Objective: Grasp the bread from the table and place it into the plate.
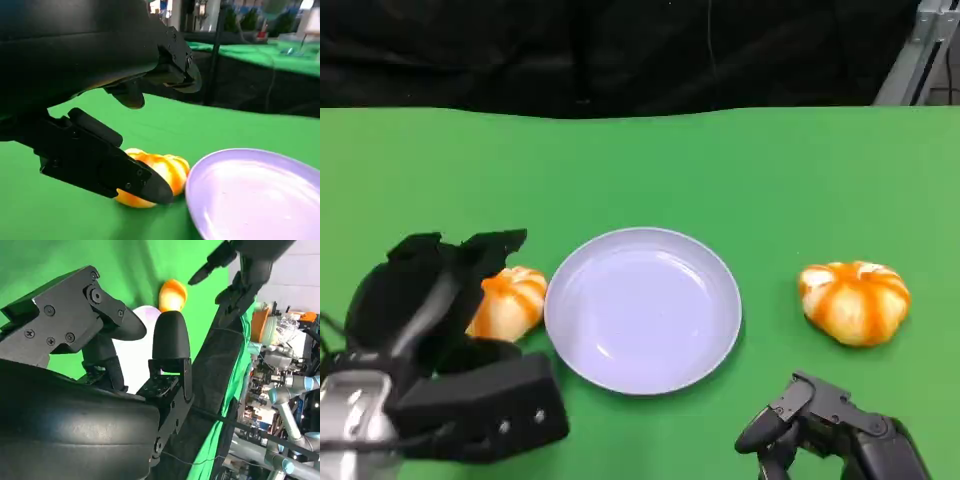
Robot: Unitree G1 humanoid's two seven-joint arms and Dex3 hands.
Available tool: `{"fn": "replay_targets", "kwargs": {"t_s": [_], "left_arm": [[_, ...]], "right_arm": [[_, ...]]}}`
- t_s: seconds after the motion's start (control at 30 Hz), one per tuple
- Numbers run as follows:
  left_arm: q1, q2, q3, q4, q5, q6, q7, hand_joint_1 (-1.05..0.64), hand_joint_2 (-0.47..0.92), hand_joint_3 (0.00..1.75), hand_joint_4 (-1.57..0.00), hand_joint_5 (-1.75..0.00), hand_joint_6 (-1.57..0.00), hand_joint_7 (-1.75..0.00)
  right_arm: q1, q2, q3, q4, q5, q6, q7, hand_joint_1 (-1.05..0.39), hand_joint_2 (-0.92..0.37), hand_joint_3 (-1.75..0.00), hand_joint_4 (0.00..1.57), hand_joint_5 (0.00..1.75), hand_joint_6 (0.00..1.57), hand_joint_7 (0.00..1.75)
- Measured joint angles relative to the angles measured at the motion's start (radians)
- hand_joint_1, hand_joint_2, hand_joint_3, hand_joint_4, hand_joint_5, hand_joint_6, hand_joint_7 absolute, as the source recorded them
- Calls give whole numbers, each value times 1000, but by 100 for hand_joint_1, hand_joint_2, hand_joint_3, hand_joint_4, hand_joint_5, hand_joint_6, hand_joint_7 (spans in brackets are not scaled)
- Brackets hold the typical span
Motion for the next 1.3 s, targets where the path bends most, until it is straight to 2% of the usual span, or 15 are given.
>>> {"fn": "replay_targets", "kwargs": {"t_s": [0.17, 0.33, 0.53, 0.63, 0.67, 0.73, 0.77, 0.8, 0.83, 0.87, 0.97, 1.23, 1.3], "left_arm": [[-99, 10, -55, 129, 32, 66, -40, -54, 90, 1, -17, -71, -38, -5], [-212, 18, -130, 274, 71, 170, -129, -57, 91, 0, -40, -37, -42, -1], [-291, 17, -186, 378, 70, 227, -157, -57, 91, 0, -45, -27, -43, 0], [-314, 14, -202, 424, 59, 219, -151, -40, 92, 8, -78, -45, -72, -13], [-338, 13, -212, 486, 47, 197, -148, -35, 92, 7, -83, -62, -90, -19], [-377, 9, -230, 645, 11, 136, -111, -33, 92, 7, -83, -76, -101, -20], [-392, 7, -232, 693, -6, 105, -77, -32, 92, 7, -83, -77, -102, -20], [-411, 7, -233, 725, -17, 81, -55, -25, 92, 12, -84, -135, -86, -106], [-419, 9, -231, 740, -31, 55, -20, -22, 92, 14, -84, -154, -74, -139], [-413, 13, -228, 747, -46, 25, 35, -21, 92, 15, -82, -166, -64, -160], [-385, 20, -227, 748, -57, -40, 157, -20, 91, 16, -79, -174, -55, -173], [-379, 55, -234, 746, -35, -78, 308, -22, 84, 13, -86, -175, -56, -175], [-379, 59, -235, 737, -15, -65, 348, -24, 82, 12, -91, -175, -62, -175]], "right_arm": [[0, -4, -4, 1, 7, -3, 0, -10, -51, -111, 69, 163, 70, 129], [4, -5, -6, 3, 13, -8, 0, -11, -50, -110, 70, 162, 71, 128], [5, -5, -8, 5, 13, -9, 1, -11, -50, -110, 70, 161, 71, 127], [6, -5, -7, 5, 13, -10, 1, -10, -50, -110, 70, 161, 71, 127], [3, -5, -7, 6, 12, -11, 1, -10, -50, -110, 69, 161, 71, 127], [4, -4, -4, 6, 12, -11, 1, -10, -50, -111, 69, 161, 71, 127], [7, -3, -3, 7, 12, -11, 1, -10, -50, -111, 69, 161, 71, 127], [7, -2, -3, 7, 12, -11, 1, -12, -51, -109, 70, 162, 71, 126], [5, -2, -3, 7, 12, -12, 0, -13, -52, -108, 70, 162, 71, 126], [5, -3, -2, 7, 11, -16, 0, -13, -53, -106, 70, 162, 71, 126], [6, -4, -4, 7, 10, -19, -2, -13, -54, -105, 69, 162, 71, 126], [5, -4, -4, 8, 11, -19, -2, -14, -53, -105, 69, 161, 71, 127], [5, -4, -4, 11, 11, -19, -2, -14, -53, -105, 69, 162, 71, 127]]}}
